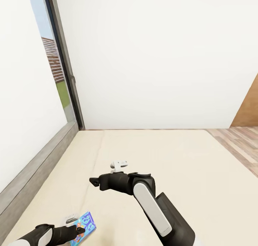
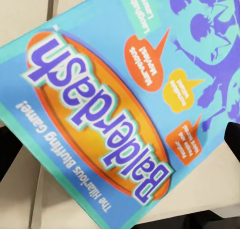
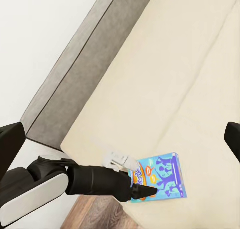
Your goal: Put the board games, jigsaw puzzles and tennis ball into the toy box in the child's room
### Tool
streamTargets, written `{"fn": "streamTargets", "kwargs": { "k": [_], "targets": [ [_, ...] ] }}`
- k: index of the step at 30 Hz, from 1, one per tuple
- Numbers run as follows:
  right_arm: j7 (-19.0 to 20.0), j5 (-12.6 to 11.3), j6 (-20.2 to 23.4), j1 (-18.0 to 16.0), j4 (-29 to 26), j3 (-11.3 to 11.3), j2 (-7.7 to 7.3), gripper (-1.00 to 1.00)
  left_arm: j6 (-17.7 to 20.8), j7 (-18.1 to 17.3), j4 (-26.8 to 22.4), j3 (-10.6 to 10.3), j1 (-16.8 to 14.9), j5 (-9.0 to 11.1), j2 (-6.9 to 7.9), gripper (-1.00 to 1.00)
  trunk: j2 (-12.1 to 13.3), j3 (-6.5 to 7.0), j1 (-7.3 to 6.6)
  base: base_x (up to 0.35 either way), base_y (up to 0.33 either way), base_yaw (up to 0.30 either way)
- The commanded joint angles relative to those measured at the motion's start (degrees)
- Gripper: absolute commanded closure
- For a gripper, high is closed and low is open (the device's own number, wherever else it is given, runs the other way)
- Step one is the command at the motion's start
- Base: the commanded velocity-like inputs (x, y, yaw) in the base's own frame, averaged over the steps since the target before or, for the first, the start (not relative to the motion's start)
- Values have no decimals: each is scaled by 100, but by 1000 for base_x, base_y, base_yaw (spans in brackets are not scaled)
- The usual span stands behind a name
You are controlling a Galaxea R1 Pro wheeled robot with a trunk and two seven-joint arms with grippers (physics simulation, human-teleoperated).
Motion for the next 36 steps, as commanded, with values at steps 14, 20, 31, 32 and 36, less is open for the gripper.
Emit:
{"fn": "streamTargets", "kwargs": {
  "k": [14,20,31,32,36],
  "targets": [
    [-60,-57,10,-5,-5,3,1,-100,49,3,-7,-44,-1,67,15,-100,-3,-6,0,0,0,0],
    [-60,-57,10,-5,-5,3,1,-100,45,15,-7,-44,-1,72,18,-100,-3,-6,0,0,0,0],
    [-60,-57,10,-5,-5,3,1,-100,-212,241,1,-44,-1,83,23,-100,-3,-6,0,0,0,0],
    [-60,-57,10,-5,-5,3,1,-100,-217,254,1,-44,-1,83,24,-100,-3,-6,0,0,0,0],
    [-60,-57,10,-5,-5,3,1,-100,-233,293,1,-44,-1,84,29,-100,-3,-6,0,0,0,0]
  ]
}}
